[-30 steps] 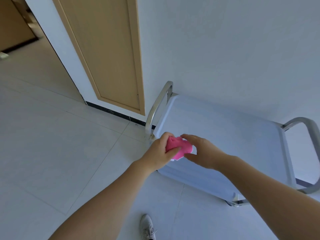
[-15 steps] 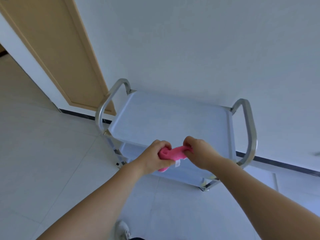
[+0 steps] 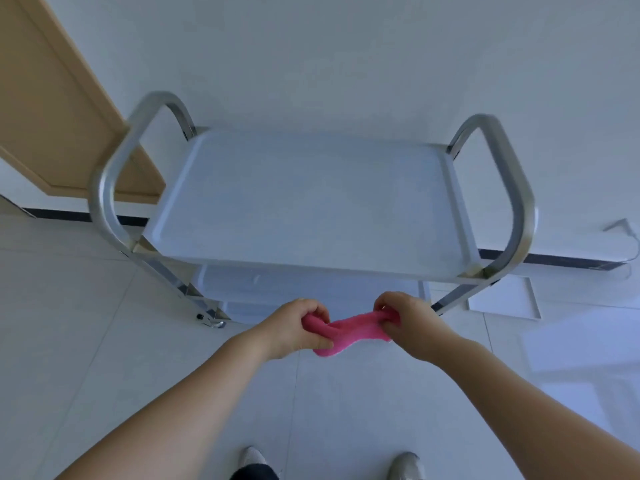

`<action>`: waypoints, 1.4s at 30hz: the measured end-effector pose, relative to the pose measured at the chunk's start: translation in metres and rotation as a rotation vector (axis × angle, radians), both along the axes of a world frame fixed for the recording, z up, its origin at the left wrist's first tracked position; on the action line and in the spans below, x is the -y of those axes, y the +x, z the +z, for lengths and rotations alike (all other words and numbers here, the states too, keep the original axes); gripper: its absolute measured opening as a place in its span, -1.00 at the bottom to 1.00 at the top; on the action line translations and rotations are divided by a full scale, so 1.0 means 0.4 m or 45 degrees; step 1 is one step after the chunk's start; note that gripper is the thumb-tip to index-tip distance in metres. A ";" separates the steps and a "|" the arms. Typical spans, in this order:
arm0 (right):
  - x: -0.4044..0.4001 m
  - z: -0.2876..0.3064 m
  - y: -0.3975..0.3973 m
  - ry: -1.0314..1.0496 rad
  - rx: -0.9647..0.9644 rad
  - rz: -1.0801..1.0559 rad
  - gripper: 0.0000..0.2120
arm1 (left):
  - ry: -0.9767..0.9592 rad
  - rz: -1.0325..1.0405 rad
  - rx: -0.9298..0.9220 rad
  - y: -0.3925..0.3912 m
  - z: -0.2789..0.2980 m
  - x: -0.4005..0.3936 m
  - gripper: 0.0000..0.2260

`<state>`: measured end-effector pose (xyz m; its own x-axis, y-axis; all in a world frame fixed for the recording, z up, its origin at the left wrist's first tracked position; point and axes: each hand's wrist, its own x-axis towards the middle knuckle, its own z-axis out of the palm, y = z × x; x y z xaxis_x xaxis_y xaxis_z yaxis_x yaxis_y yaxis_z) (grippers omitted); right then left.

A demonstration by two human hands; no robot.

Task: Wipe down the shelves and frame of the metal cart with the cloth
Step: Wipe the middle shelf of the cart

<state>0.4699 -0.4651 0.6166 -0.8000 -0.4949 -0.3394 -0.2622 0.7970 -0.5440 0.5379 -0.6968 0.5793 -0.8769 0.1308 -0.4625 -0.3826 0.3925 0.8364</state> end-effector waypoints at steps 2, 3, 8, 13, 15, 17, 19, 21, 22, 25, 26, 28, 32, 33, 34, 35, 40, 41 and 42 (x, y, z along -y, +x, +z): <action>-0.009 -0.111 -0.010 -0.023 -0.008 -0.017 -0.79 | 0.041 0.057 0.004 -0.011 -0.098 -0.002 -0.71; -0.016 -0.175 -0.022 -0.041 -0.025 -0.049 -0.77 | 0.067 0.088 -0.015 -0.022 -0.155 -0.006 -0.71; -0.065 -0.471 -0.101 -0.117 -0.112 -0.230 -0.65 | 0.095 0.298 -0.264 -0.124 -0.425 -0.045 -0.72; -0.131 -0.650 -0.181 -0.077 -0.266 -0.264 -0.62 | 0.149 0.220 -0.518 -0.225 -0.585 -0.117 -0.77; -0.160 -0.682 -0.207 -0.053 -0.275 -0.226 -0.66 | 0.154 0.203 -0.639 -0.249 -0.629 -0.134 -0.85; -0.181 -0.703 -0.224 0.011 -0.335 -0.145 -0.70 | 0.146 0.202 -0.749 -0.267 -0.671 -0.138 -0.80; -0.191 -0.723 -0.233 0.044 -0.428 -0.115 -0.72 | 0.172 0.210 -0.821 -0.285 -0.707 -0.139 -0.66; -0.193 -0.732 -0.236 0.048 -0.469 -0.153 -0.70 | 0.186 0.236 -0.808 -0.300 -0.724 -0.149 -0.56; -0.194 -0.733 -0.236 0.056 -0.466 -0.186 -0.70 | 0.188 0.234 -0.774 -0.304 -0.724 -0.157 -0.54; -0.197 -0.724 -0.246 0.153 -0.439 -0.206 -0.78 | 0.063 0.123 -0.718 -0.314 -0.714 -0.173 -0.55; -0.198 -0.718 -0.253 0.204 -0.440 -0.200 -0.83 | -0.045 0.077 -0.744 -0.318 -0.709 -0.175 -0.61; -0.199 -0.708 -0.266 0.277 -0.460 -0.189 -0.87 | -0.275 0.040 -0.867 -0.320 -0.699 -0.177 -0.77; -0.213 -0.684 -0.264 0.292 -0.448 -0.180 -0.86 | -0.365 0.070 -1.087 -0.298 -0.679 -0.184 -0.81; -0.219 -0.675 -0.259 0.308 -0.421 -0.167 -0.85 | -0.292 0.055 -1.075 -0.290 -0.672 -0.186 -0.78; -0.225 -0.665 -0.256 0.331 -0.392 -0.151 -0.83 | -0.227 0.046 -1.056 -0.286 -0.666 -0.188 -0.75; -0.231 -0.656 -0.254 0.358 -0.366 -0.134 -0.82 | -0.194 0.048 -1.055 -0.287 -0.659 -0.190 -0.73; -0.237 -0.666 -0.295 0.413 -0.383 -0.192 -0.78 | -0.166 0.083 -1.018 -0.357 -0.674 -0.221 -0.70; -0.233 -0.680 -0.306 0.462 -0.418 -0.228 -0.77 | -0.212 0.107 -1.004 -0.378 -0.688 -0.230 -0.69; -0.229 -0.697 -0.315 0.550 -0.473 -0.257 -0.78 | -0.270 0.129 -0.992 -0.398 -0.703 -0.240 -0.69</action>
